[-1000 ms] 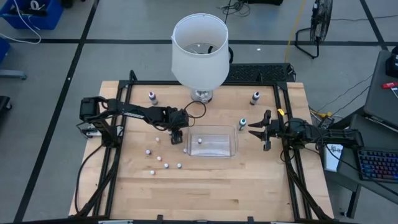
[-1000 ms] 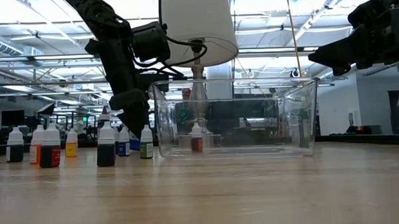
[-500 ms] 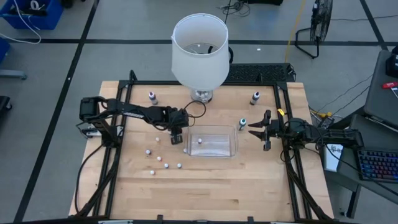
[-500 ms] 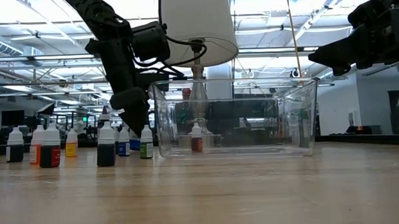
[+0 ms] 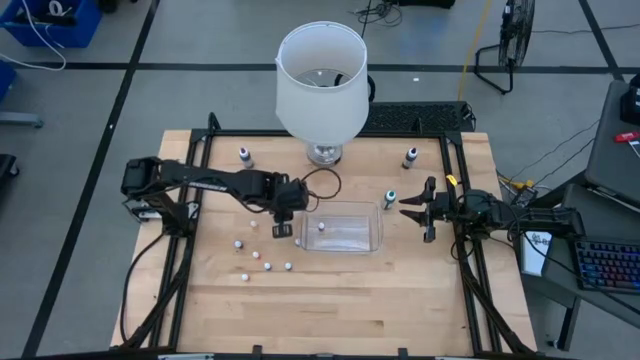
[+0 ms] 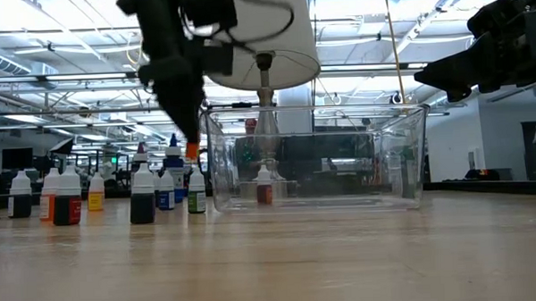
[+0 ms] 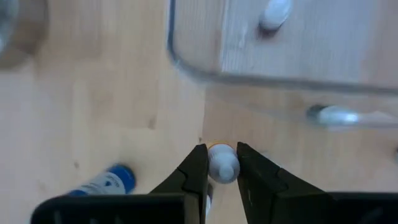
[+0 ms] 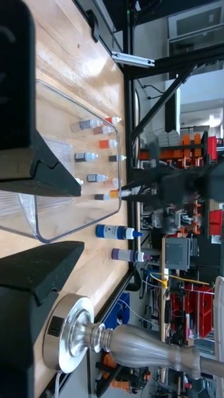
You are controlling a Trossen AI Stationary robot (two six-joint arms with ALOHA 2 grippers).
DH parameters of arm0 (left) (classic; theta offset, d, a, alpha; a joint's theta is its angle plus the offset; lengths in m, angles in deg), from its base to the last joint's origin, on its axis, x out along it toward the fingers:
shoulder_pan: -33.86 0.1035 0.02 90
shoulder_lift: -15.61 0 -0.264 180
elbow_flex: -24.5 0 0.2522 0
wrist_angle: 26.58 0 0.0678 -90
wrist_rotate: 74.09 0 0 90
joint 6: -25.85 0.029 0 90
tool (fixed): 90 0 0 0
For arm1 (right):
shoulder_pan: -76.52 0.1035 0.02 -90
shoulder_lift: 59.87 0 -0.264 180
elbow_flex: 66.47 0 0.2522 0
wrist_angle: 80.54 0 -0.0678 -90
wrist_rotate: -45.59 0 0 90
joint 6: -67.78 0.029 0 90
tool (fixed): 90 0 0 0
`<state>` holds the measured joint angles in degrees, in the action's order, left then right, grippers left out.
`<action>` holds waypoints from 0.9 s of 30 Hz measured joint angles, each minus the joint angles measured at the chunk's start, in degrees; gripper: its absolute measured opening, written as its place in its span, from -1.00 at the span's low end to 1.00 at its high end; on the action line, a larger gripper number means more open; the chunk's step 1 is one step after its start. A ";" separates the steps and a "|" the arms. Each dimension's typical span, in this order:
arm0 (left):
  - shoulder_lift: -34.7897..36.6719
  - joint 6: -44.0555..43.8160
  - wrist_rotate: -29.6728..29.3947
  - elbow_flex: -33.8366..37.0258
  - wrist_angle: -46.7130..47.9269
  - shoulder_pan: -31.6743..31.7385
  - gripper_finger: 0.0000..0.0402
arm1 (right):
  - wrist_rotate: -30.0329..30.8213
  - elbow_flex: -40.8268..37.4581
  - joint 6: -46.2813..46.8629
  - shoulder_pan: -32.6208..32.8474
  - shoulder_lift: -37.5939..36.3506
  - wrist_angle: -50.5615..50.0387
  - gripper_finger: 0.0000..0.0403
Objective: Pick & Place food coloring
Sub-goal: Put the yellow food coloring bottle into the transparent bin
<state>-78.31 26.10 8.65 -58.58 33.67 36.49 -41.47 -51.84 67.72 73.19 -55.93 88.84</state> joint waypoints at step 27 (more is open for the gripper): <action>-23.57 24.69 -1.82 -58.45 14.27 -3.53 -0.68 | -0.01 -0.02 0.00 0.00 0.03 0.00 -0.43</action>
<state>-101.88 50.79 6.83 -117.03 47.94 32.96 -41.49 -51.87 67.72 73.19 -55.90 88.85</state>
